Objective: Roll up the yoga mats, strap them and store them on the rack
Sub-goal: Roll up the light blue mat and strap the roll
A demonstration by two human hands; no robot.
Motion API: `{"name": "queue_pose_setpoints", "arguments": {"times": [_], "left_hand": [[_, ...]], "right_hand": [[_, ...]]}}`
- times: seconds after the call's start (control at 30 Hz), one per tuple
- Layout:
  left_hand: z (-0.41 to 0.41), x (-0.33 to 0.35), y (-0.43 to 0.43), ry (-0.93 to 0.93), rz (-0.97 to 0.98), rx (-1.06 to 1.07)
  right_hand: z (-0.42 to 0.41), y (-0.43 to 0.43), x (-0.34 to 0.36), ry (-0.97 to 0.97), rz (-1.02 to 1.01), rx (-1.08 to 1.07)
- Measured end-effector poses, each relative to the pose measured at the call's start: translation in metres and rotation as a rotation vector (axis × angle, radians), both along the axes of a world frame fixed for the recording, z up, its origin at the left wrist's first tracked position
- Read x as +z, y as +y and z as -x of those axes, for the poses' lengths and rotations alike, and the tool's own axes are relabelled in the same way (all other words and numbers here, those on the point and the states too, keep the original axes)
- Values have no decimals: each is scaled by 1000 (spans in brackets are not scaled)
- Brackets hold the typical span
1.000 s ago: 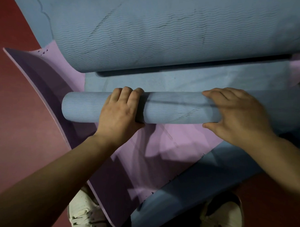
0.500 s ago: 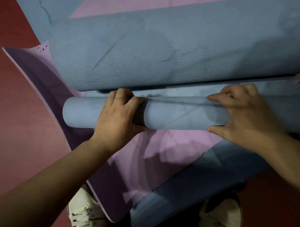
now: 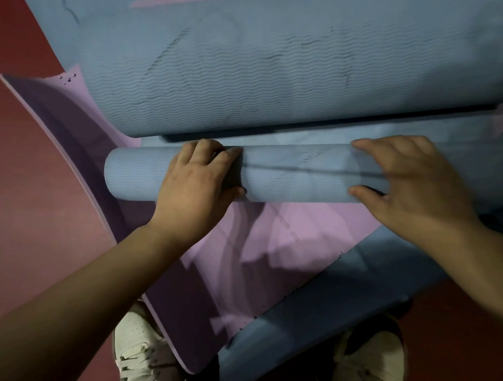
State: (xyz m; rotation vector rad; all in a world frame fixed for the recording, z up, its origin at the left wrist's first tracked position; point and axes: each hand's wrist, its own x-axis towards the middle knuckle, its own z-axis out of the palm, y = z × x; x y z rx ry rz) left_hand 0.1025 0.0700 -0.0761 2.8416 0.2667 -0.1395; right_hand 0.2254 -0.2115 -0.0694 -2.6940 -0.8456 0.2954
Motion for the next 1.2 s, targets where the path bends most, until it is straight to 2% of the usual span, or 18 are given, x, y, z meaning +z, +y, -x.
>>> {"name": "queue_pose_setpoints", "arguments": {"times": [0.17, 0.4, 0.67, 0.9, 1.03, 1.2], "left_hand": [[-1, -5, 2, 2, -82, -61], [-9, -8, -1, 87, -194, -74], [-18, 1, 5, 53, -192, -87], [15, 12, 4, 200, -109, -158], [13, 2, 10, 208, 27, -122], [3, 2, 22, 108, -68, -99]], "right_hand": [[-4, 0, -2, 16, -1, 2], [-2, 9, -8, 16, 126, 43], [-14, 17, 4, -39, 83, 32], [19, 2, 12, 33, 214, 127], [6, 8, 9, 133, 270, 129], [-6, 8, 6, 181, 196, 117]]}}
